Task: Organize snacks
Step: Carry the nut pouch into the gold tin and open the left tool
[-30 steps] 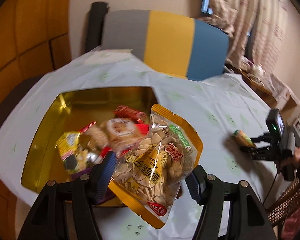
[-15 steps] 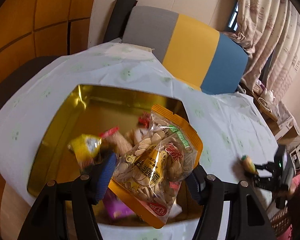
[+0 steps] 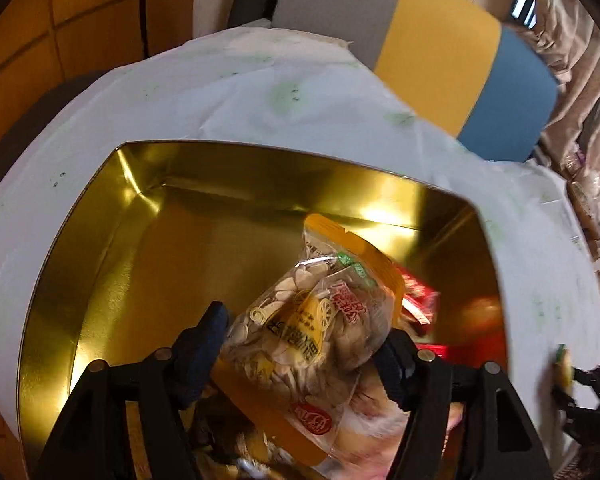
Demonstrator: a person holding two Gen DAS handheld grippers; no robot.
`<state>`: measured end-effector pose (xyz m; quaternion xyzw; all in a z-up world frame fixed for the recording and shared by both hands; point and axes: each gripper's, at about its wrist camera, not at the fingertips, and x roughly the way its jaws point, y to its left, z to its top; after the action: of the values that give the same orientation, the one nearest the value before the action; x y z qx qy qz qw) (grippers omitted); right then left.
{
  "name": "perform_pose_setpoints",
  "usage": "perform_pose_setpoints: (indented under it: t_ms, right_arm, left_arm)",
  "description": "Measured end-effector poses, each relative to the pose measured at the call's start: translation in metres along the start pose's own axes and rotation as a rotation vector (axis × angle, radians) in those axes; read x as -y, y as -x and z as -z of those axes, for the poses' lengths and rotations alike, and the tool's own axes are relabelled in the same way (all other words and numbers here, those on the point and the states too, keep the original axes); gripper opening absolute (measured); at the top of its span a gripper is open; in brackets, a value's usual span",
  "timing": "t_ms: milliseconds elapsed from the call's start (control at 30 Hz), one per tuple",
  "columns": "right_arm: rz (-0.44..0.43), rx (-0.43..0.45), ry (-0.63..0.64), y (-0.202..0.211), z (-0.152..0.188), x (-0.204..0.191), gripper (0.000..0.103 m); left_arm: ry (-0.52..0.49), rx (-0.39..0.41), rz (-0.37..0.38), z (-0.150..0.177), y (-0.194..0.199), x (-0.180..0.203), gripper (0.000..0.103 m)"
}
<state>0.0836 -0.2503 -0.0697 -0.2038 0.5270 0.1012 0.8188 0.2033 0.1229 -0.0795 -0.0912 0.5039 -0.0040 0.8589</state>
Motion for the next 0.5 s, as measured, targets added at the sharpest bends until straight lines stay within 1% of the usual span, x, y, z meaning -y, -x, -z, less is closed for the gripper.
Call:
perform_pose_setpoints:
  t_ms: [100, 167, 233, 300, 400, 500]
  right_arm:
    - [-0.004, -0.001, -0.001, 0.001, -0.001, 0.001, 0.048]
    - [-0.006, -0.002, -0.001, 0.001, -0.001, 0.001, 0.048]
    - [-0.006, -0.002, -0.002, 0.001, -0.001, 0.002, 0.048]
    - [-0.004, -0.002, -0.006, 0.002, -0.001, 0.002, 0.048]
    - [-0.001, -0.002, -0.005, 0.002, -0.002, 0.002, 0.048]
    - [0.0, -0.002, -0.006, 0.002, -0.002, 0.002, 0.048]
  left_arm:
    - [-0.008, 0.029, 0.018, 0.002, 0.007, 0.002, 0.071]
    - [-0.018, 0.032, -0.004, 0.002, 0.01, 0.003, 0.071]
    - [-0.018, 0.059, -0.012, 0.003, 0.019, 0.006, 0.072]
    - [-0.029, 0.073, -0.026, 0.007, 0.027, 0.012, 0.075]
    - [-0.057, 0.08, -0.072, 0.008, 0.035, 0.018, 0.077]
    - [-0.07, 0.12, -0.088, 0.015, 0.051, 0.023, 0.077]
